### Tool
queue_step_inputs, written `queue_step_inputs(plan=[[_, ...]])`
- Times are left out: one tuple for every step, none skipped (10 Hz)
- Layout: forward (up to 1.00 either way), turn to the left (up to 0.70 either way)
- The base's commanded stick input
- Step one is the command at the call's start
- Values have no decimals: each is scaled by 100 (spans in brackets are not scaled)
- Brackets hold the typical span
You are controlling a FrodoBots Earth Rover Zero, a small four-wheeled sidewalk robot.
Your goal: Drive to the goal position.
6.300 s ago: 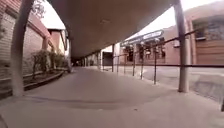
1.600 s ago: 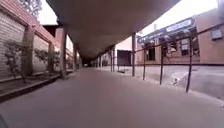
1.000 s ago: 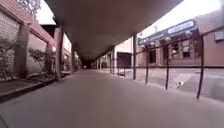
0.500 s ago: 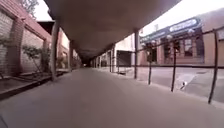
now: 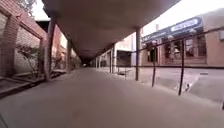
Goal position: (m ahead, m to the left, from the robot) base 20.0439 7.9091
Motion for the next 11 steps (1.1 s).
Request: queue_step_inputs(plan=[[70, 0], [70, 0], [70, 0], [70, 0], [70, 0], [70, 0], [70, 0], [70, 0], [70, 0], [70, 0], [70, 0]])
